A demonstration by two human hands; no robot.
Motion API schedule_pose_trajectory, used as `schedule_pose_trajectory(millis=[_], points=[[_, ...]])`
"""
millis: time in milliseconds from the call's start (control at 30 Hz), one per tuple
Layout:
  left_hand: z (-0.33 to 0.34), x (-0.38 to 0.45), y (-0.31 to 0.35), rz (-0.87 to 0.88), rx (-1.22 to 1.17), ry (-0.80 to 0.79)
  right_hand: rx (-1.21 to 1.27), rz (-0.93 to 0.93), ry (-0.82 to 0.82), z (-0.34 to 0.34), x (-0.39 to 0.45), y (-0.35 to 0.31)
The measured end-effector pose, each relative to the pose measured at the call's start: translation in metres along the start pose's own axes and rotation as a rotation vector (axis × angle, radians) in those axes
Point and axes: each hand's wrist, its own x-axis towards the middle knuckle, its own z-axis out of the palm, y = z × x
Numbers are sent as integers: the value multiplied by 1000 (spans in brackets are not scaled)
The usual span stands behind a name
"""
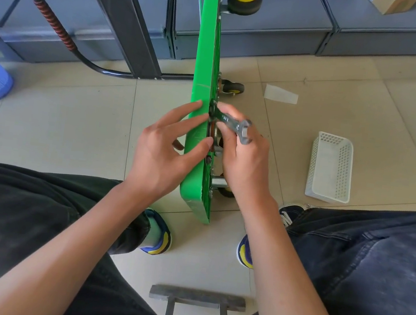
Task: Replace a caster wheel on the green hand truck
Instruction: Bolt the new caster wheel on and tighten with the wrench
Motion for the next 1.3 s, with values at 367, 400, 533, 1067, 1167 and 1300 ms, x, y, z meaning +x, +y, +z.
schedule_pose_trajectory(millis=[367, 400, 533, 1067, 1167, 1300], points=[[0, 1, 0, -3, 3, -9, 30, -15, 3, -1, 24, 3], [0, 1, 0, -2, 4, -9, 36, -7, -5, -1, 25, 2], [0, 0, -1, -6, 1, -5, 36, 50, -35, 1, 37, 2], [0, 1, -1, -5, 14, -8, 63, 93, -55, 14, 50, 13], [0, 1, -1, -8, 20, -12, 82, 108, -61, 14, 52, 12], [-1, 0, -1, -10, 5, -17, 86, 160, -64, 16, 59, 10]])
